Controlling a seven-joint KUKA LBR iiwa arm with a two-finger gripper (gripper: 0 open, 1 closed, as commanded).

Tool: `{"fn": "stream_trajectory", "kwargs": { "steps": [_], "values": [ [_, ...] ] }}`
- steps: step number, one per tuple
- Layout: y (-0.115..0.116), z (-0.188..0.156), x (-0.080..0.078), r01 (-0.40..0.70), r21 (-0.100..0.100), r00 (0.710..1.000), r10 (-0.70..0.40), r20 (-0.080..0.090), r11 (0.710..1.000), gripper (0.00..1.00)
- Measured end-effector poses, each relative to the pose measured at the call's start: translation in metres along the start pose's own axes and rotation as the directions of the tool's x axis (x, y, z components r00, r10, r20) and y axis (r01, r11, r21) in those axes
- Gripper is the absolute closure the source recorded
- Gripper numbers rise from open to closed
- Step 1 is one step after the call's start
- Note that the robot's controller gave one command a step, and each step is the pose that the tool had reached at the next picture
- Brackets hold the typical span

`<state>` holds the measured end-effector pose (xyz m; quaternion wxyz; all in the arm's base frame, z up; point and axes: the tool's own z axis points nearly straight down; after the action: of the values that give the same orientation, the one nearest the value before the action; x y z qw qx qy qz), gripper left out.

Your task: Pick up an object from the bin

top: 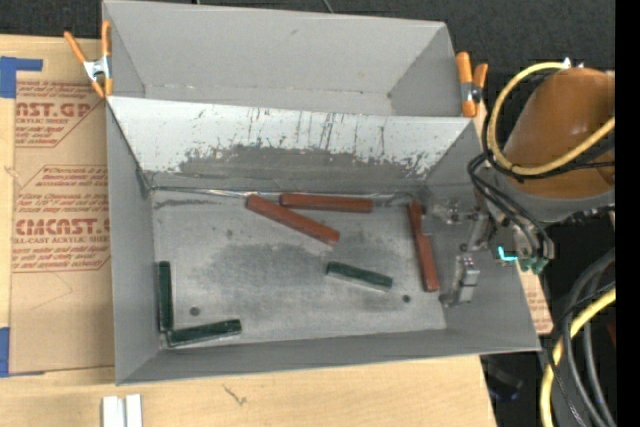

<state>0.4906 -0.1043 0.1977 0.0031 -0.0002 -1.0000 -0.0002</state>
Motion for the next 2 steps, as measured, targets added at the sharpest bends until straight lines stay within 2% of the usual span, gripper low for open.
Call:
{"fn": "stream_trajectory", "kwargs": {
  "steps": [1,2],
  "values": [
    [0.0,-0.003,-0.002,0.001,0.001,1.0,-0.001,0.007,1.0,0.0],
    [0.019,0.044,-0.013,0.052,0.004,0.999,-0.052,0.015,0.999,0.0]
  ]
}}
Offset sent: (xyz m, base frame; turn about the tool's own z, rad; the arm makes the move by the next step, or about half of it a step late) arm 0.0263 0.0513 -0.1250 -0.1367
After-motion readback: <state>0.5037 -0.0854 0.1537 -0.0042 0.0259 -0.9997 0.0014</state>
